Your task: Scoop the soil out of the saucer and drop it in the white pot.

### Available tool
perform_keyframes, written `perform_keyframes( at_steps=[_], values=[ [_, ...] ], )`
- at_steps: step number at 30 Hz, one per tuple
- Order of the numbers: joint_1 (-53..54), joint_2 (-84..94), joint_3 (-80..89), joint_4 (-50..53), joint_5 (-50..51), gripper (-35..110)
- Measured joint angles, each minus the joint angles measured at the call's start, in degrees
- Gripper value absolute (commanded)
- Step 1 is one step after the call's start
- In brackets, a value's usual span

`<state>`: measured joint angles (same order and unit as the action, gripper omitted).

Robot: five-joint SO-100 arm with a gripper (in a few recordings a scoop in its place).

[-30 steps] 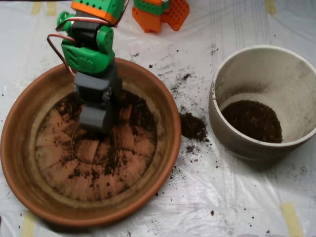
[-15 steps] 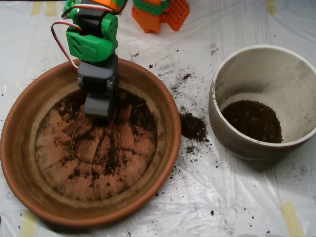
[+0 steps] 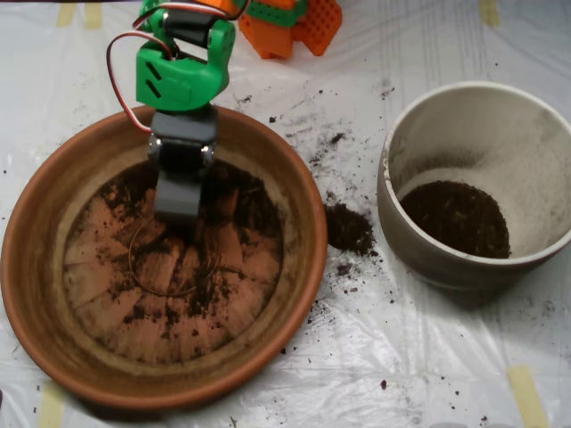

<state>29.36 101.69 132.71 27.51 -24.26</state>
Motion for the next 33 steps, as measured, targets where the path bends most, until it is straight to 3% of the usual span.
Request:
perform_keyframes(
  at_steps=[7,17,25,33],
  values=[
    [-2.46,11.25,1.23,1.23,8.7,-1],
    [-12.57,28.65,-5.54,21.62,13.62,-1],
    [-20.57,27.25,-27.25,36.56,14.94,-1],
    [-29.71,17.05,-42.19,42.28,15.12,-1]
  ],
)
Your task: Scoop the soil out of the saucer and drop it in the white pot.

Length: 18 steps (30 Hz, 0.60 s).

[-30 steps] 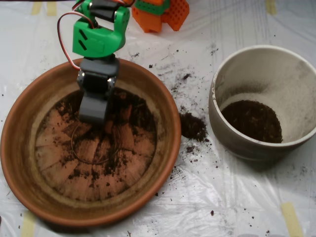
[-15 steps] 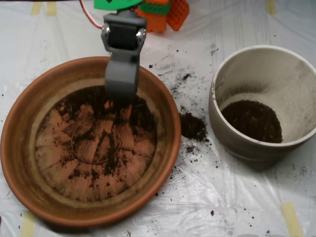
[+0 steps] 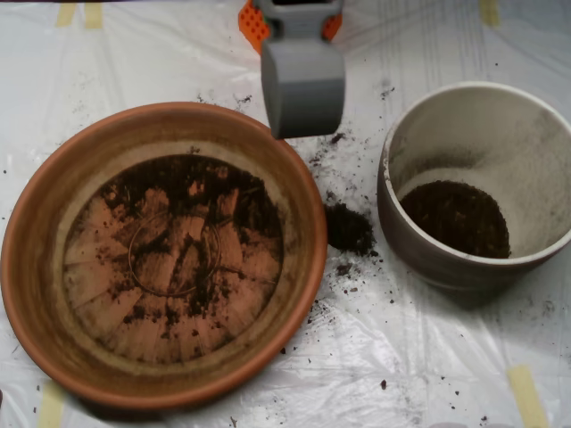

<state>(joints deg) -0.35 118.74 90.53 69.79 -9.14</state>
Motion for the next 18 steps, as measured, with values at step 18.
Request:
perform_keyframes(
  at_steps=[18],
  values=[
    [-19.78,-18.98,-18.98,14.5,-2.02,36]
  ],
)
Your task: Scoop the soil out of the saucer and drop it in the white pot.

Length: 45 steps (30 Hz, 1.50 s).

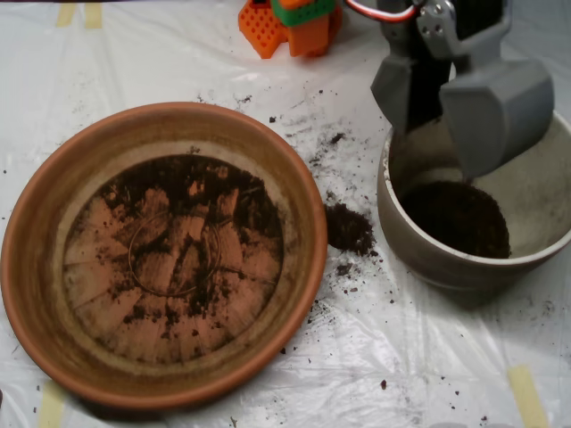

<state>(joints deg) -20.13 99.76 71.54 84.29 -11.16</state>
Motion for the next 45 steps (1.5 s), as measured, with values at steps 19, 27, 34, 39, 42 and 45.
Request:
perform_keyframes(
  at_steps=[19,27,34,39,42,45],
  values=[
    [23.82,5.27,1.93,-0.18,12.74,32],
    [45.26,10.02,23.91,-11.43,14.06,33],
    [57.39,10.55,41.48,-24.52,12.04,29],
    [61.79,5.62,45.79,-31.64,11.34,27],
    [62.84,-0.53,46.14,-34.1,11.51,26],
    [64.16,-7.21,45.35,-34.45,11.6,26]
  ],
)
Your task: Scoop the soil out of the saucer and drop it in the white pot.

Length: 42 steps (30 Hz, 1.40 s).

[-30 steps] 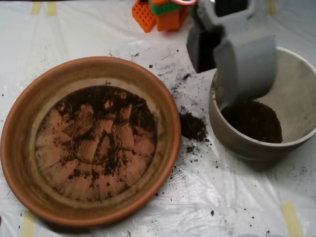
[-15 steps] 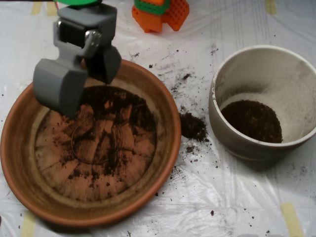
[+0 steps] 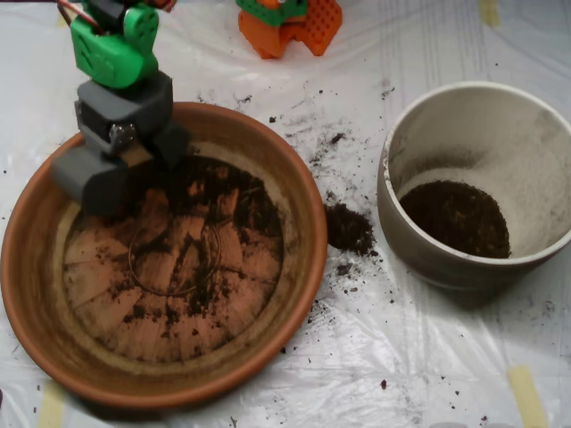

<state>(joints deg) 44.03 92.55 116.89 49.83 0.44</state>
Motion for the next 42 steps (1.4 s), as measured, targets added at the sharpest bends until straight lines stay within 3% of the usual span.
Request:
perform_keyframes(
  at_steps=[5,9,20,32,42],
  values=[
    [0.97,-7.12,-6.06,2.99,0.0,25],
    [0.97,-8.53,-7.91,3.96,0.0,15],
    [-1.14,-7.21,-6.15,5.36,-0.97,13],
    [-5.8,-6.24,-4.57,7.73,-3.43,0],
    [-9.58,-6.59,-5.1,10.2,-6.24,-1]
  ],
)
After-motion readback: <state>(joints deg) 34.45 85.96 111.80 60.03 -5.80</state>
